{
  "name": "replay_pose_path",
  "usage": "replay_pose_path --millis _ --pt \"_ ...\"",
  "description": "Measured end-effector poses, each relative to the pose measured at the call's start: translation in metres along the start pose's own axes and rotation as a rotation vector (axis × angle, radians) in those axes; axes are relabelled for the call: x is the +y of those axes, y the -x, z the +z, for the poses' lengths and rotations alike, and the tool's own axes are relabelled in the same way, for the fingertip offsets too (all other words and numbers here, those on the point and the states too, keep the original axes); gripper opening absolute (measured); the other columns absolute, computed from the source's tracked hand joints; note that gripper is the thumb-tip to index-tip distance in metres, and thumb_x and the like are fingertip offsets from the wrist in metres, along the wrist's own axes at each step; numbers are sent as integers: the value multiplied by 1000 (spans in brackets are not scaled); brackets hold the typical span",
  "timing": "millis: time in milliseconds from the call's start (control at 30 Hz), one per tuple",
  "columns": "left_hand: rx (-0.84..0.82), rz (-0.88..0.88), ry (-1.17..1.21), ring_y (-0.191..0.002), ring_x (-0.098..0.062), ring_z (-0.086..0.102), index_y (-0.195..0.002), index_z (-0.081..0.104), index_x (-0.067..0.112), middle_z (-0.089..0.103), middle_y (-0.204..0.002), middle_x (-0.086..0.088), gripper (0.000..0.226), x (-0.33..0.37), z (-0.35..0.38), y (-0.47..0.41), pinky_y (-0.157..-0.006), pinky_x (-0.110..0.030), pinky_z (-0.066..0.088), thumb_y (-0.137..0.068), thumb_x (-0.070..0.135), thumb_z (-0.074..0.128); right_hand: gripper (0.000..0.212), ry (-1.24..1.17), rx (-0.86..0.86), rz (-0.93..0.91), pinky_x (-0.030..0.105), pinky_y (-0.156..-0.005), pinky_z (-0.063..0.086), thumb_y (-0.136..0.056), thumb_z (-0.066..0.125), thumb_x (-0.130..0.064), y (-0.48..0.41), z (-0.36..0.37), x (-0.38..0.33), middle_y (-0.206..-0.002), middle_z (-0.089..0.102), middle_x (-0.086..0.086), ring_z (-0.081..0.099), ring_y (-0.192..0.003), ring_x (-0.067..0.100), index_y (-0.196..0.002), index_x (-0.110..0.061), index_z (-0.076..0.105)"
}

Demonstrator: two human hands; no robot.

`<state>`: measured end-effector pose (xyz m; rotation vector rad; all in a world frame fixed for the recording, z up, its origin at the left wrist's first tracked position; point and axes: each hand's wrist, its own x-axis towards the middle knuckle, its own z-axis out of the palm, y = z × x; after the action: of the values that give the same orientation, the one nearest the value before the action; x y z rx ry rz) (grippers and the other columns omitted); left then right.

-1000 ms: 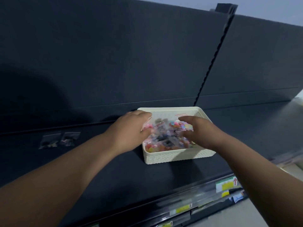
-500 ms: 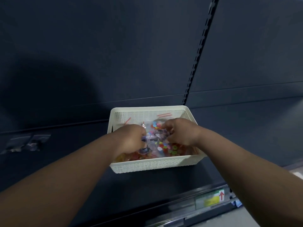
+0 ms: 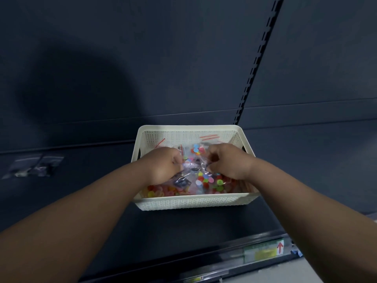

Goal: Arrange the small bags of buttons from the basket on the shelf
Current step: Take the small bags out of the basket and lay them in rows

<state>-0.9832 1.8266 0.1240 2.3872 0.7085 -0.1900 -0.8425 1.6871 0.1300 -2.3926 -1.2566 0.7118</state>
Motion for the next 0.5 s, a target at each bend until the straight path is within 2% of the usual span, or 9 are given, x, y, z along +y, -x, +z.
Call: replay_pose_path --millis 100,200,267,333,400,500 --pt "10 -9 2 -98 -16 54 -106 64 21 58 -113 0 20 -1 -1 0 -77 -25 40 -93 12 52 16 -246 35 48 27 -61 48 -87 61 -6 0 -7 2 -77 62 0 60 -69 16 -79 -19 58" --pt "-16 19 -75 -104 -19 56 -119 60 31 53 -123 -3 45 -1 2 1 -73 -25 45 -87 1 52 13 -522 -18 96 31 -54 48 -91 54 -1 3 -12 1 -78 63 8 62 -56 11 -101 -8 60" --pt "-28 51 -127 -113 -19 50 -133 50 35 46 -125 -4 61 0 3 1 -84 -29 48 -84 0 55 18 -651 -37 117 26 -49 49 -92 52 3 4 -14 1 -79 64 4 65 -55 8 -102 -10 60" --pt "-31 77 -132 -120 -18 46 -137 46 36 45 -124 -5 67 1 4 1 -97 -35 46 -82 -1 58 20 -721 -39 137 19 -49 49 -90 55 4 4 -14 2 -76 64 2 65 -54 6 -99 -12 60" --pt "-14 98 -170 -117 -18 49 -134 50 34 47 -121 -3 62 1 4 2 -97 -36 46 -82 2 61 15 -719 -33 151 18 -51 48 -89 60 0 5 -14 2 -72 63 2 62 -53 6 -99 -11 60" --pt "59 146 -311 -92 -16 51 -110 56 28 53 -105 0 33 1 5 2 -79 -31 48 -82 13 65 10 -708 -23 164 21 -51 47 -87 65 -7 5 -12 4 -67 63 3 59 -52 7 -90 -12 57"
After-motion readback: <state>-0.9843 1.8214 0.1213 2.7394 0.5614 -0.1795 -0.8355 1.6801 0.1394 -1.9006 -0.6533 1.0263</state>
